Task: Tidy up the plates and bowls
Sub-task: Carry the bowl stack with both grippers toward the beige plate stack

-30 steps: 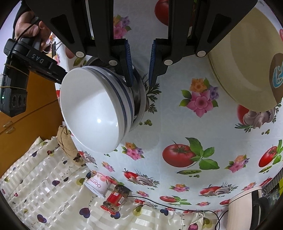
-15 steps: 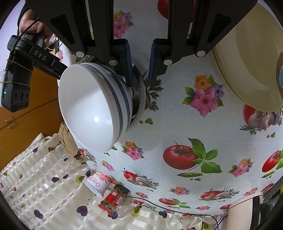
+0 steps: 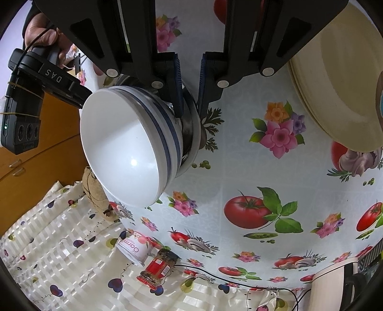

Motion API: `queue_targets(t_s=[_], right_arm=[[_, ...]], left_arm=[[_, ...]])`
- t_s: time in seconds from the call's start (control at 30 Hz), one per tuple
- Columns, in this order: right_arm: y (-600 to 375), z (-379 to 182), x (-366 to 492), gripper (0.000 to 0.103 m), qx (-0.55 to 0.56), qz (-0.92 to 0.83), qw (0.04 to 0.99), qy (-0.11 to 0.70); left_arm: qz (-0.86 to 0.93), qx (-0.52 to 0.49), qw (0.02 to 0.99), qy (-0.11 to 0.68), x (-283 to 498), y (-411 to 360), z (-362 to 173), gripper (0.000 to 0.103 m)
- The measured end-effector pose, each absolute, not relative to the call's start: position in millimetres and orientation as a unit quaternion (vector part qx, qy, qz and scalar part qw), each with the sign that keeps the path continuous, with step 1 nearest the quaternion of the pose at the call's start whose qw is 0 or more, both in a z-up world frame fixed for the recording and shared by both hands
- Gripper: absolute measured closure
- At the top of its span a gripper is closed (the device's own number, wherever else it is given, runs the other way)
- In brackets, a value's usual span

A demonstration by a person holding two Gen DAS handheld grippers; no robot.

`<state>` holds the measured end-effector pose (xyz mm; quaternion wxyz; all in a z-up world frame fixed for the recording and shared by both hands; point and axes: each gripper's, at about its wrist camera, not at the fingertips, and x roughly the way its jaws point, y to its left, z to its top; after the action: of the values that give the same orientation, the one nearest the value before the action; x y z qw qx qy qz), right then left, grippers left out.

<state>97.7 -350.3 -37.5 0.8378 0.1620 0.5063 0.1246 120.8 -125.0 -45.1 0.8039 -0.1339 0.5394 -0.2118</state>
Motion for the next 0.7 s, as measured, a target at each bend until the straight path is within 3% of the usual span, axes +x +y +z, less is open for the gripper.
queue_targets(t_s=[0.7], right_arm=[[-344, -21, 92, 0.089, 0.153, 0.132, 0.847, 0.493]], left_arm=[[-0.208, -0.132, 0.816, 0.523, 112, -117, -24, 0.091]])
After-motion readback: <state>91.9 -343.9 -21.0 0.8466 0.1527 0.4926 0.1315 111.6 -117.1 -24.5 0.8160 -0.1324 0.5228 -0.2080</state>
